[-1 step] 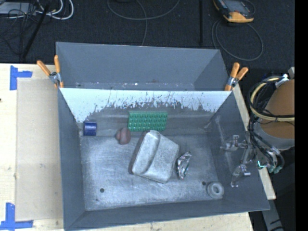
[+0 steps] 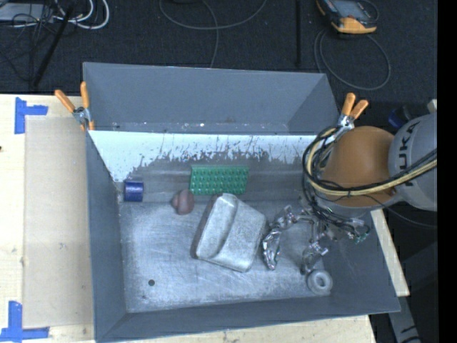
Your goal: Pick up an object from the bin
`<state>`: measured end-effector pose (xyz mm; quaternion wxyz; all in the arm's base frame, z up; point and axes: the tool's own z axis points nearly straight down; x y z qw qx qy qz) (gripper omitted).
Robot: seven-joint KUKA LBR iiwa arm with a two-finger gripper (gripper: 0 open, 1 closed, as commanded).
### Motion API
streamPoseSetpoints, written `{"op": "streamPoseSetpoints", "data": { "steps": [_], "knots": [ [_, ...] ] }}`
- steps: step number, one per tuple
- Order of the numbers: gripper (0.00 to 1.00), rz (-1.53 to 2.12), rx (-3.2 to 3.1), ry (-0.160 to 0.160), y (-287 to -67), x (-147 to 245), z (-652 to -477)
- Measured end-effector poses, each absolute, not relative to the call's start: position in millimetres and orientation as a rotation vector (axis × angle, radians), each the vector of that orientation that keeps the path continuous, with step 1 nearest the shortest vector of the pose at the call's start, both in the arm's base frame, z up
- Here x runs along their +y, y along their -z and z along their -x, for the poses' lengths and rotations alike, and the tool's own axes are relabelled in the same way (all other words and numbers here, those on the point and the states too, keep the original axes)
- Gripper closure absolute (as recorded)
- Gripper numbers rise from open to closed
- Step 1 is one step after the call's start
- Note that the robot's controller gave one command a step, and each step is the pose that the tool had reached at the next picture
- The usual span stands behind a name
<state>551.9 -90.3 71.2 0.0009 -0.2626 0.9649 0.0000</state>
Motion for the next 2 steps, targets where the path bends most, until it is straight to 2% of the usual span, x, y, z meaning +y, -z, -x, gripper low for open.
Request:
{"op": "streamPoseSetpoints", "data": {
  "steps": [1,2],
  "knots": [
    [0.00,1.482,2.768,-0.002,-100.3,-48.3,-552.0],
    [0.00,1.606,2.701,-0.001,-99.6,-25.9,-558.6]
  ]
}}
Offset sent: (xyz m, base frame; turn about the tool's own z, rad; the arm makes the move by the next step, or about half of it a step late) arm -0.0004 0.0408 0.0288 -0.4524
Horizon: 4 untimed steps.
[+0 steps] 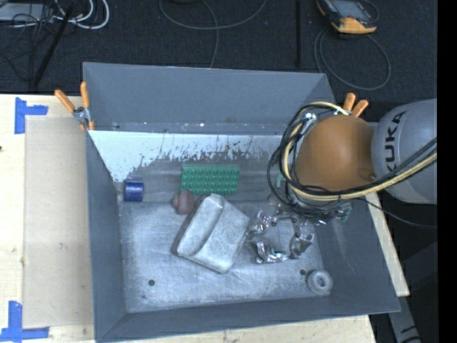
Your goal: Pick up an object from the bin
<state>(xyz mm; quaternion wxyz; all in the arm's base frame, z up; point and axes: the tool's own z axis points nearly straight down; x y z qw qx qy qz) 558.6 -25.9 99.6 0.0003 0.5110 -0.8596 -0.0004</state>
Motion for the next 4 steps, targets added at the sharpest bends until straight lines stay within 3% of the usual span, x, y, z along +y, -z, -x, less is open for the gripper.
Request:
{"op": "streamPoseSetpoints", "data": {
  "steps": [1,2,3,4],
  "knots": [
    [0.00,-1.756,-2.606,0.000,-71.7,-24.0,-553.7],
    [0.00,-1.839,-2.553,0.002,-71.9,-57.9,-568.4],
    [1.00,-1.835,-2.555,-0.004,-73.9,-59.4,-569.3],
    [1.00,-1.828,-2.557,0.002,-80.2,-58.4,-569.8]
  ]
}}
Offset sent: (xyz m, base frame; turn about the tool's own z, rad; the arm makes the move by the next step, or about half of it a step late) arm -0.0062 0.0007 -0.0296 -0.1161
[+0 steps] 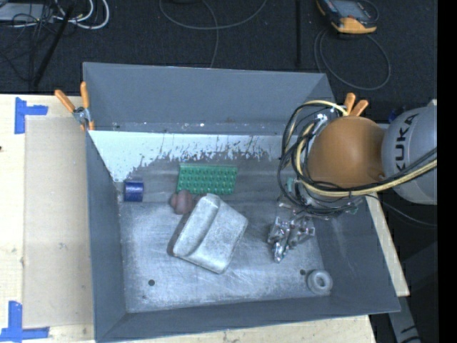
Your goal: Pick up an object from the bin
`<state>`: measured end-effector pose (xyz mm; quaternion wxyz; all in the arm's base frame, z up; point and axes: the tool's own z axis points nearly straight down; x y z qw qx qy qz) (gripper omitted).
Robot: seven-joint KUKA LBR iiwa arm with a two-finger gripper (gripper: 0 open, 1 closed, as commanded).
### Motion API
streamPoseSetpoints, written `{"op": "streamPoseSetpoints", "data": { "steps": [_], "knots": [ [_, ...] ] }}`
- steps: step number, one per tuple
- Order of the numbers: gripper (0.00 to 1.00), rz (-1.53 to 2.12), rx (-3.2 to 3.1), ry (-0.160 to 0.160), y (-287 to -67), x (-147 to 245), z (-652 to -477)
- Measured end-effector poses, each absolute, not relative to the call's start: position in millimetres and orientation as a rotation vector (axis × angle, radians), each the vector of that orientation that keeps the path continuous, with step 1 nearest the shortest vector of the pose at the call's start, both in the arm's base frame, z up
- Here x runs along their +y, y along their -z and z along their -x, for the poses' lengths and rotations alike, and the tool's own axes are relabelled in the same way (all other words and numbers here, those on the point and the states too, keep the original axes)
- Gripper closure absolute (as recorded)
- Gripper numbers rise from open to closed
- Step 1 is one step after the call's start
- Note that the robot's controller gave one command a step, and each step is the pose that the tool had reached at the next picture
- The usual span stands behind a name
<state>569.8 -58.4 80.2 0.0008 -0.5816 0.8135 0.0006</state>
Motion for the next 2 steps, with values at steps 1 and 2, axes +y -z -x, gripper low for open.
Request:
{"op": "streamPoseSetpoints", "data": {
  "steps": [1,2],
  "knots": [
    [1.00,1.818,2.556,0.004,-145.4,-57.1,-571.4],
    [1.00,1.812,2.562,0.002,-190.6,-56.0,-572.8]
  ]
}}
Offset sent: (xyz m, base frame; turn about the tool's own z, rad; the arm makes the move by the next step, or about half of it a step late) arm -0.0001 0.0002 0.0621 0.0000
